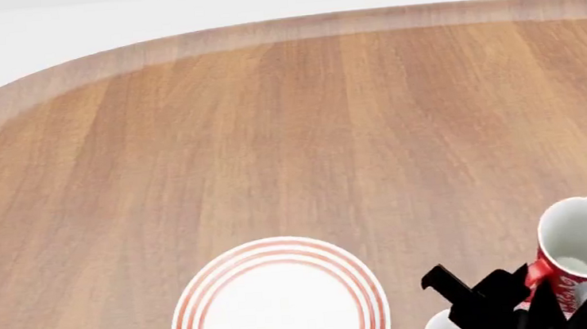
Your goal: Put the red mug on the left plate.
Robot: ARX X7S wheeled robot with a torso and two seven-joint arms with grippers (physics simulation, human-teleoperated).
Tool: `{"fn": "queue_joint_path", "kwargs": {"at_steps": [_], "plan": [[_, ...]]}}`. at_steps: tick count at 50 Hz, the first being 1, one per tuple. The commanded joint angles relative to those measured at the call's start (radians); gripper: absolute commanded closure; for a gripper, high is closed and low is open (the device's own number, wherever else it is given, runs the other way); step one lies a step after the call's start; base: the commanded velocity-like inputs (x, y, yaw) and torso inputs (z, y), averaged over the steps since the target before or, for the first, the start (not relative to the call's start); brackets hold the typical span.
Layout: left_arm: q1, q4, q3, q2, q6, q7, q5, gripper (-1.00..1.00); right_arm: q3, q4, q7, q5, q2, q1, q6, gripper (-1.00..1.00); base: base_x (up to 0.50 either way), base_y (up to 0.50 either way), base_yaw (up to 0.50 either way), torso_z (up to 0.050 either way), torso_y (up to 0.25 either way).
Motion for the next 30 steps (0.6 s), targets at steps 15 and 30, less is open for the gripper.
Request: {"fn": "queue_joint_path", "kwargs": {"at_steps": [15, 30], "plan": [[0.001, 0.005, 0.01, -0.009, 0.005, -0.016, -0.004, -1.0, -0.314, -0.106, -0.227, -0.127, -0.005, -0.053, -0.022, 1.0, 0.0, 0.0, 0.0, 0.0, 0.0], [-0.001, 0.007, 0.013, -0.016, 0.008, -0.023, -0.008, -1.0, -0.442, 0.015, -0.369, -0.172, -0.042, -0.005, -0.063, 1.0, 0.0, 0.0, 0.0, 0.0, 0.001]]}}
